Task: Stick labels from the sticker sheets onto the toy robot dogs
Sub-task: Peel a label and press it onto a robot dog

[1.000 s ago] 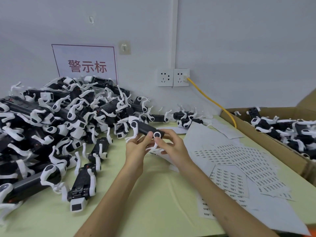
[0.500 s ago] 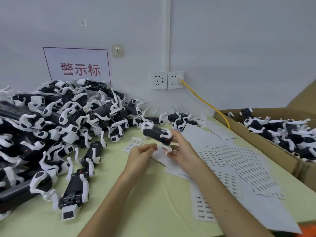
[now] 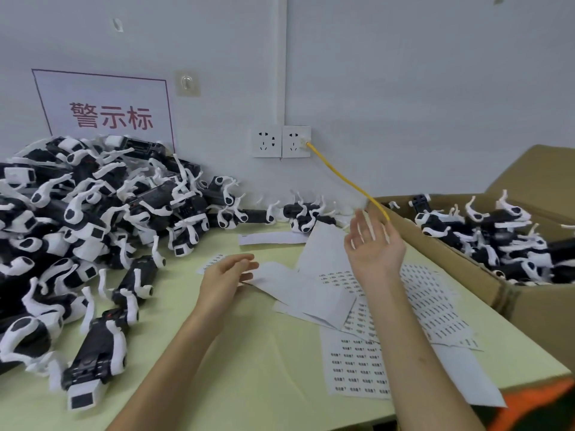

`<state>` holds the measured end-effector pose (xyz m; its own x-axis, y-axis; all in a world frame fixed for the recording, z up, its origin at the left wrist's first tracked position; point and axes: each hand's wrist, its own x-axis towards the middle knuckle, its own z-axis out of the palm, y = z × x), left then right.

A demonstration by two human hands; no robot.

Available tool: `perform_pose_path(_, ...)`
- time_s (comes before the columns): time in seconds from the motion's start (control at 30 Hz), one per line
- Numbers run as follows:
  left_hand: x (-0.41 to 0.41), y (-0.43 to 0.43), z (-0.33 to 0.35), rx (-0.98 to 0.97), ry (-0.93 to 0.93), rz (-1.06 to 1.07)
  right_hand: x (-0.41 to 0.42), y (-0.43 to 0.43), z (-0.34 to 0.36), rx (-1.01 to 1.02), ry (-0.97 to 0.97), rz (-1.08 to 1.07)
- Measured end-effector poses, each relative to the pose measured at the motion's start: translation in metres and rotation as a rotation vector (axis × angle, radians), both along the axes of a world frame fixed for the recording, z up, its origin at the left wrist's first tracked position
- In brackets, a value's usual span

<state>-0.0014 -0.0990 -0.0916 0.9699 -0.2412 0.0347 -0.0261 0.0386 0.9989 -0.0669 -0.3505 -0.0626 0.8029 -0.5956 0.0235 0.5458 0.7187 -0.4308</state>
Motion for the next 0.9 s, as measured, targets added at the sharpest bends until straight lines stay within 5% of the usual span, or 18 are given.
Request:
perform_pose_path(0.17, 0.007, 0.007, 0.009, -0.448, 0.275, 0.113, 0.01, 0.018, 0.002, -0.262, 0.214, 0.04)
perform_pose_path(0.47, 0.011, 0.04, 0.023, -1.15, 0.47, 0.314, 0.017, 0.05, 0.003, -0.512, 0.341, 0.138)
perform_pose_path(0.9, 0.017, 0.05, 0.025, -1.265, 0.656, 0.44, 0.019, 0.061, -0.002, -0.663, 0.354, 0.202)
